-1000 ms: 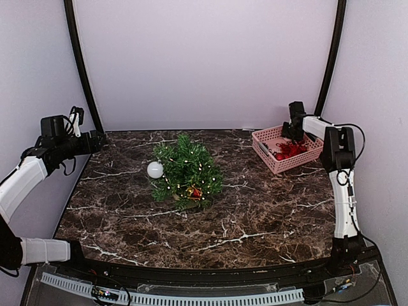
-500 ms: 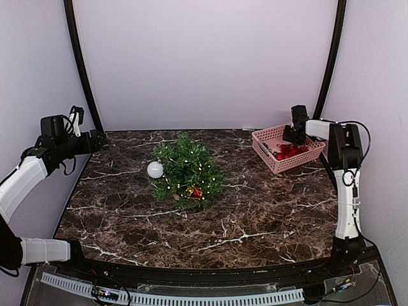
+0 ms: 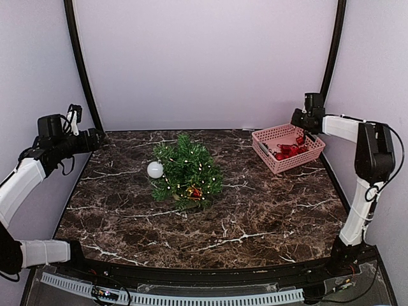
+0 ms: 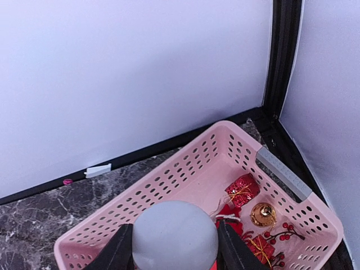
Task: Decorate the small christmas tree
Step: Pick up the ornament ball from the bin, then hang the ornament ball on the branch.
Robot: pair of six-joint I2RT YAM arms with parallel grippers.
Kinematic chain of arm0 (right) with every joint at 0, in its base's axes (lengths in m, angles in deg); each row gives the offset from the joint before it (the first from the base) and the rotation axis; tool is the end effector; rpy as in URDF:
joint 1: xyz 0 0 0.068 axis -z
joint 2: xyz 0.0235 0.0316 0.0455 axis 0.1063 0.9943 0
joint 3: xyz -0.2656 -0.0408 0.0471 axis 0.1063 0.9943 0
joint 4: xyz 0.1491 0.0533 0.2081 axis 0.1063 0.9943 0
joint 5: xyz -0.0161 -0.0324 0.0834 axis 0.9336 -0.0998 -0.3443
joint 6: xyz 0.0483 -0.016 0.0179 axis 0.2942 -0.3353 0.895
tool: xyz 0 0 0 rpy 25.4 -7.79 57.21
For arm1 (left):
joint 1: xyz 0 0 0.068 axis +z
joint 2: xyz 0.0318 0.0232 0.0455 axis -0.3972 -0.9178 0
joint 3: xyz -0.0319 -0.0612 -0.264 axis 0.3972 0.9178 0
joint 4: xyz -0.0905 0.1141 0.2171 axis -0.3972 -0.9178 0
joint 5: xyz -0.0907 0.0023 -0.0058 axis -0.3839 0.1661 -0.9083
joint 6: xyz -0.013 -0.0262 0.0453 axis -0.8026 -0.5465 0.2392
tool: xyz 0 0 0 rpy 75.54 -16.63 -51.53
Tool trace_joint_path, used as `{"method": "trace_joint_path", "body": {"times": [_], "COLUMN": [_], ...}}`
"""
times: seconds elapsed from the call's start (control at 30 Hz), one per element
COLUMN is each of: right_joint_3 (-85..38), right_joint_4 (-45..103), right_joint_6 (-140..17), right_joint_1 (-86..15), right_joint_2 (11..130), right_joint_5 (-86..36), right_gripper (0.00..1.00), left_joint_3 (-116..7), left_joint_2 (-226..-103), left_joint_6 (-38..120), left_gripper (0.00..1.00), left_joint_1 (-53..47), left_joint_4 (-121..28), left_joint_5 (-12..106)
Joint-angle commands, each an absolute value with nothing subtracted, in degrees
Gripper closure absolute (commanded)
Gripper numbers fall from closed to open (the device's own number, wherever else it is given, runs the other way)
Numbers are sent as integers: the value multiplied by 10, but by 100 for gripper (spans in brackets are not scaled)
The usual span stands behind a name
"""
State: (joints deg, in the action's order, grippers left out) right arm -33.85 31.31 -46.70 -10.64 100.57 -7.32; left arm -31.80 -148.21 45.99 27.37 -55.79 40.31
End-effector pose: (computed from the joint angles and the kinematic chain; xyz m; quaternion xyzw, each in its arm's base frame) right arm 0.4566 0.0299 0.2600 0.1716 0.8384 0.0406 0.5158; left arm 0.2404 0.0075 0.3273 0.0060 0.8004 -0.1148 0.5883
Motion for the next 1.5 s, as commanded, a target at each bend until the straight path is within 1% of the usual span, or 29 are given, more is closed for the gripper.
{"method": "trace_joint_path", "body": {"times": [0.0,0.17,0.3,0.53,0.7,0.9,1.0,1.17,1.33,1.47], "right_joint_3": [-301,-266,-225,-166,-120,-72,-48,-43,-46,-61], "right_joint_4": [267,278,299,344,332,257,200,144,77,44], "right_joint_6": [-468,-481,-476,-474,-455,-471,-474,-485,-487,-492], "right_joint_1": [-126,-159,-192,-281,-360,-470,-505,-563,-606,-628], "right_joint_2": [941,855,763,635,573,554,562,589,623,655], "right_joint_5": [-53,-62,-99,-141,-200,-274,-326,-371,-407,-419], "right_gripper": [54,54,54,54,55,55,55,55,54,54], "left_joint_3": [-306,-293,-281,-269,-240,-204,-191,-170,-173,-171], "left_joint_2": [-1456,-1437,-1413,-1359,-1320,-1296,-1296,-1305,-1312,-1336], "left_joint_6": [471,454,421,325,246,188,161,119,98,58], "left_gripper": [18,19,20,21,23,24,24,24,24,24], "left_joint_1": [276,269,244,115,39,-59,-95,-161,-197,-219], "left_joint_4": [-541,-511,-489,-487,-453,-435,-418,-370,-348,-279], "left_joint_5": [367,294,267,272,268,297,305,303,297,269]}}
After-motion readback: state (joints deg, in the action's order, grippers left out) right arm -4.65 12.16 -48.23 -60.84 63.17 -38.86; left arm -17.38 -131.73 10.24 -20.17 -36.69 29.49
